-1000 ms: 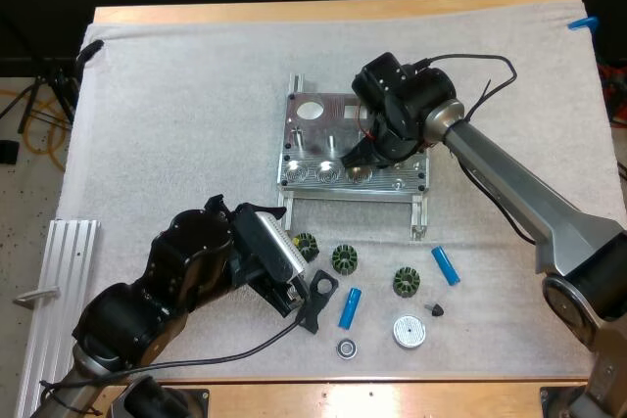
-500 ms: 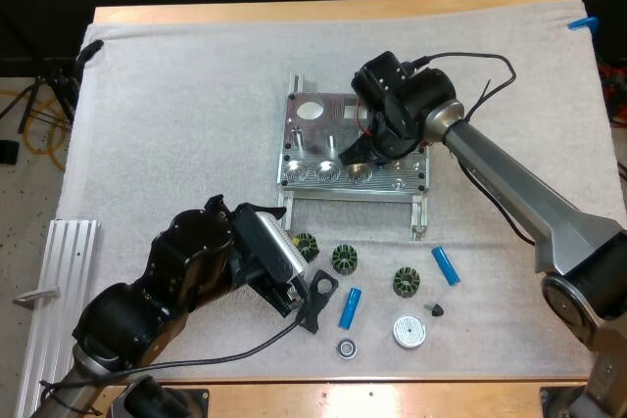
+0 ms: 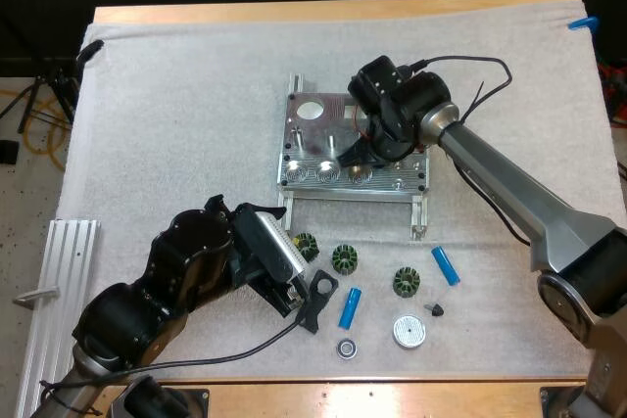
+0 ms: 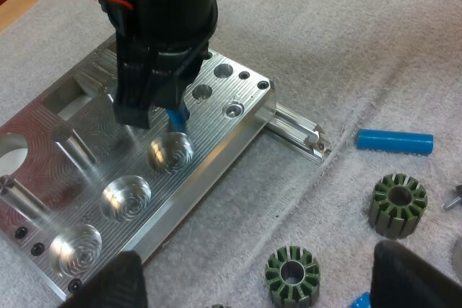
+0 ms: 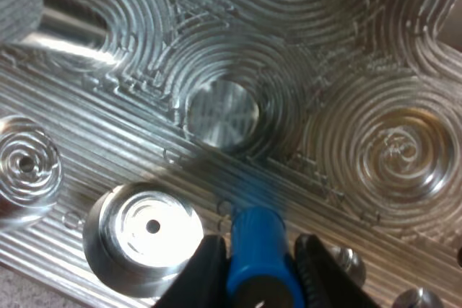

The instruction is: Load cells from left to right

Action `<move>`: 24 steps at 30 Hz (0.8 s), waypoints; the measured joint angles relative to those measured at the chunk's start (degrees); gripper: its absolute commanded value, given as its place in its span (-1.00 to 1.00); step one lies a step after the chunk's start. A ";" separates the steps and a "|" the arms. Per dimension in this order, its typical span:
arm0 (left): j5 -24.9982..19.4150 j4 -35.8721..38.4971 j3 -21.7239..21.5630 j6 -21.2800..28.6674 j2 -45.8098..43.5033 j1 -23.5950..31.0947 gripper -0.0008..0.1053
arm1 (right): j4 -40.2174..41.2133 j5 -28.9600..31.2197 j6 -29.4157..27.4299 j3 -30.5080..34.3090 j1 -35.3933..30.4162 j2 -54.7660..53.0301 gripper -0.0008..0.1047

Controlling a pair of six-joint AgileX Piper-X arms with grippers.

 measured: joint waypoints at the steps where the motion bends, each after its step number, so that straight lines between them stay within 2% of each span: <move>1: 0.00 0.00 0.00 0.00 0.00 0.00 0.22 | 0.00 0.00 0.00 0.00 0.00 0.00 -0.89; 17: 0.00 0.00 0.00 0.00 0.00 0.00 0.22 | 0.65 -0.13 0.00 0.00 0.00 0.00 -0.86; 19: 0.00 0.00 0.00 0.00 0.00 0.00 0.22 | 0.82 -0.52 0.00 0.00 0.00 0.00 -0.58; 20: 0.00 0.00 0.00 0.00 0.00 0.00 0.22 | 0.79 -0.66 0.00 0.00 0.00 0.00 -0.51; 22: 0.00 0.00 0.00 0.00 0.00 0.00 0.22 | 1.09 -0.97 0.00 0.00 0.00 0.00 -0.10; 24: 0.00 0.00 0.00 0.00 0.00 0.00 0.22 | 1.60 -1.05 0.00 0.00 0.00 0.00 0.14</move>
